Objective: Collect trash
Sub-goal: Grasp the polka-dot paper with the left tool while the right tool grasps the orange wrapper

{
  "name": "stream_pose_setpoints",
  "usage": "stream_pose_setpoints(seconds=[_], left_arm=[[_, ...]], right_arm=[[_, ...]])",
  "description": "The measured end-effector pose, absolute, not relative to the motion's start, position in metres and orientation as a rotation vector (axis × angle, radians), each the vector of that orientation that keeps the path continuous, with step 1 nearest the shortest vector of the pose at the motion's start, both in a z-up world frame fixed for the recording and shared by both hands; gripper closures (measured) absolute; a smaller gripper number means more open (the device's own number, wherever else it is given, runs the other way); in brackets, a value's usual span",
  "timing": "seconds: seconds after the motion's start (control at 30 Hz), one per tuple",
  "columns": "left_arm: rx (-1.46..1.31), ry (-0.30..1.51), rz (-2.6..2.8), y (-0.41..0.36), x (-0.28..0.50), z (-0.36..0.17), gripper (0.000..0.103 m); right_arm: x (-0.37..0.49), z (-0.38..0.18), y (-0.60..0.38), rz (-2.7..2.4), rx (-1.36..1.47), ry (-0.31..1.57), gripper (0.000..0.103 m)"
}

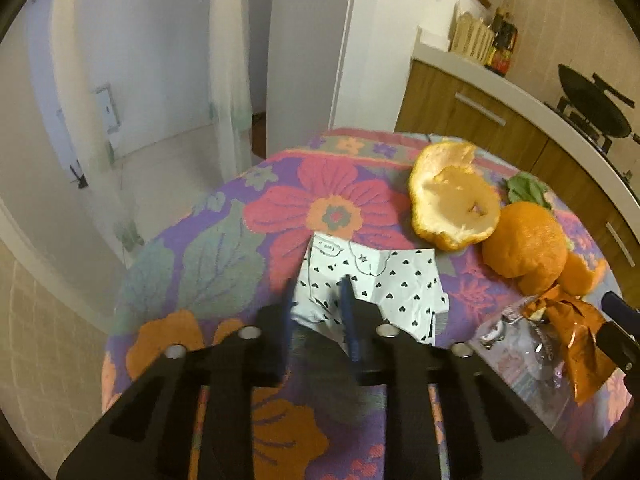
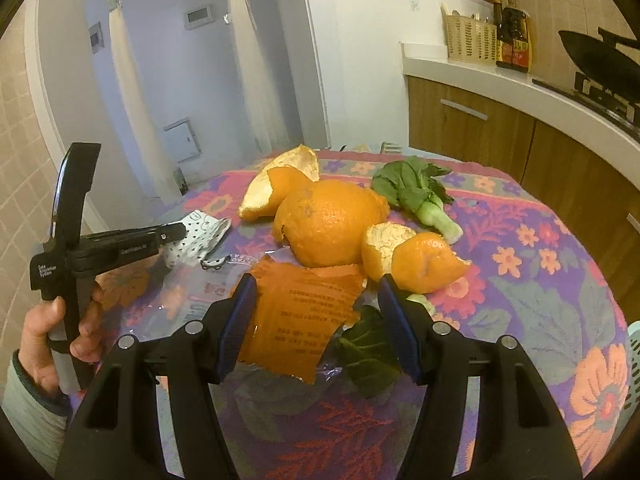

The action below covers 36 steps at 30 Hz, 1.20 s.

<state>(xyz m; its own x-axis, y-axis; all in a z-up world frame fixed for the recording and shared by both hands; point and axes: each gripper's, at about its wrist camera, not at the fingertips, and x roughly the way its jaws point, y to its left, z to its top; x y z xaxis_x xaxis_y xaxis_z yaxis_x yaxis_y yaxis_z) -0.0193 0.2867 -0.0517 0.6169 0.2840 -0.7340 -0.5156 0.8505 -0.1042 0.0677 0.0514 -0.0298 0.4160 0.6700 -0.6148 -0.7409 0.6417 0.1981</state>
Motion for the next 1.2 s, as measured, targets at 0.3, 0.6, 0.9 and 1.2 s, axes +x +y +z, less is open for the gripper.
stream_pose_setpoints(seconds=[0.3,0.6,0.9,1.2], left_arm=[[-0.323,0.594,0.380,0.270,-0.039,-0.031,0.099],[-0.349,0.550,0.365,0.269,-0.044,-0.028,0.099],[-0.394,0.515,0.339,0.269,-0.055,-0.025,0.099],[-0.407,0.440,0.316,0.258,-0.078,0.002,0.099]], right_arm=[[0.059,-0.030,0.051,0.928,-0.107,0.748,0.024],[0.050,-0.040,0.084,0.855,-0.192,0.786,0.019],[0.045,-0.041,0.076,0.876,-0.212,0.773,0.097],[0.024,-0.017,0.045,0.954,-0.157,0.661,0.102]])
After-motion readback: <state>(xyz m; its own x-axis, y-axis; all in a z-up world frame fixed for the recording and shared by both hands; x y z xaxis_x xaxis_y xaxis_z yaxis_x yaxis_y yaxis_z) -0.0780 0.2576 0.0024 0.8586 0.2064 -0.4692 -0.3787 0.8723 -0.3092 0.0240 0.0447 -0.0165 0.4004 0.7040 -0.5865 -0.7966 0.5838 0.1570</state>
